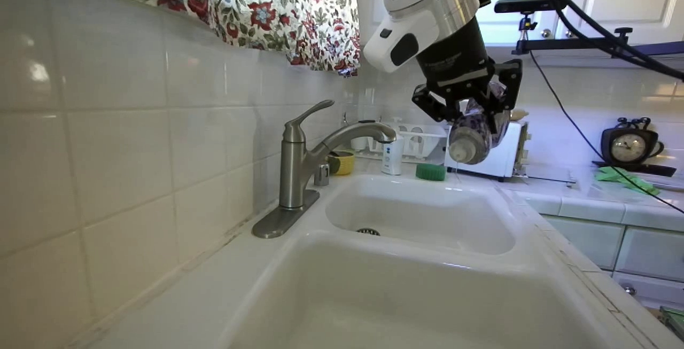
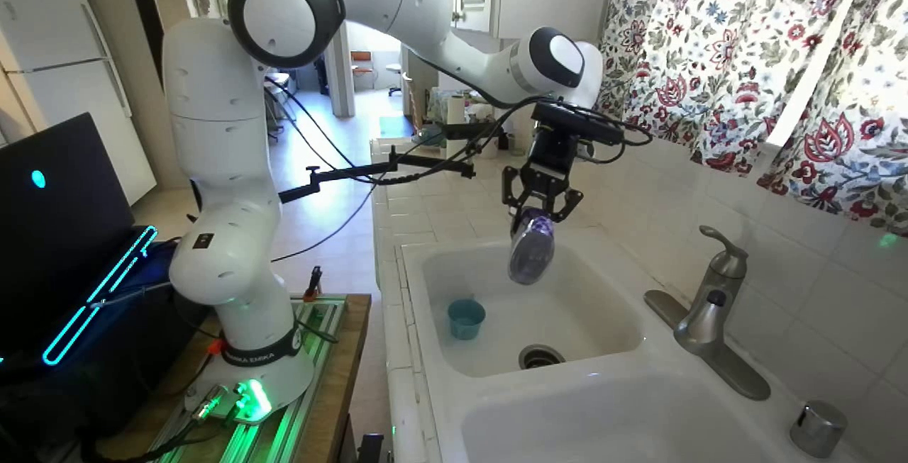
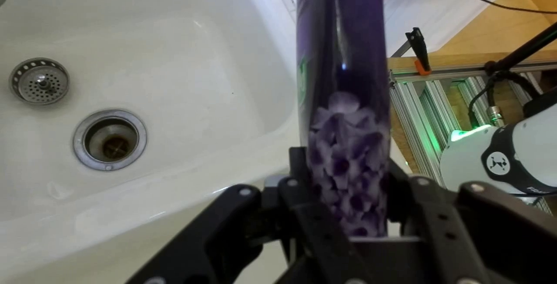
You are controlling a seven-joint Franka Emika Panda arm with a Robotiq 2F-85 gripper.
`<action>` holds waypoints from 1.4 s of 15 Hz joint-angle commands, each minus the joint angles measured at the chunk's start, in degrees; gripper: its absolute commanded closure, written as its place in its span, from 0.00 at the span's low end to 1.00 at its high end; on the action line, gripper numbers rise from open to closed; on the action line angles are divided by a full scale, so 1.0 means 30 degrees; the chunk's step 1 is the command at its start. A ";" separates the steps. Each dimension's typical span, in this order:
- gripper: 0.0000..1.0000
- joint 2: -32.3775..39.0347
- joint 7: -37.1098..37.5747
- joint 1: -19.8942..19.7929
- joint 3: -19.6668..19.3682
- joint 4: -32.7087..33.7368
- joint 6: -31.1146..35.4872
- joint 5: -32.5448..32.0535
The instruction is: Pour the soap into the sink
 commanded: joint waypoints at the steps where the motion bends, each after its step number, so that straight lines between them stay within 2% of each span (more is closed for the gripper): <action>1: 0.85 0.0348 -0.0053 0.0069 0.0107 0.0788 -0.0587 -0.0239; 5: 0.85 -0.0111 0.0665 -0.0167 -0.0031 0.0512 0.0010 0.0801; 10: 0.85 -0.0790 0.3062 -0.0715 -0.0376 -0.0109 0.1631 0.4340; 14: 0.85 -0.1341 0.5019 -0.1035 -0.0643 -0.0887 0.4009 0.6398; 21: 0.85 -0.2368 0.7686 -0.1129 -0.0812 -0.3222 0.8951 0.7248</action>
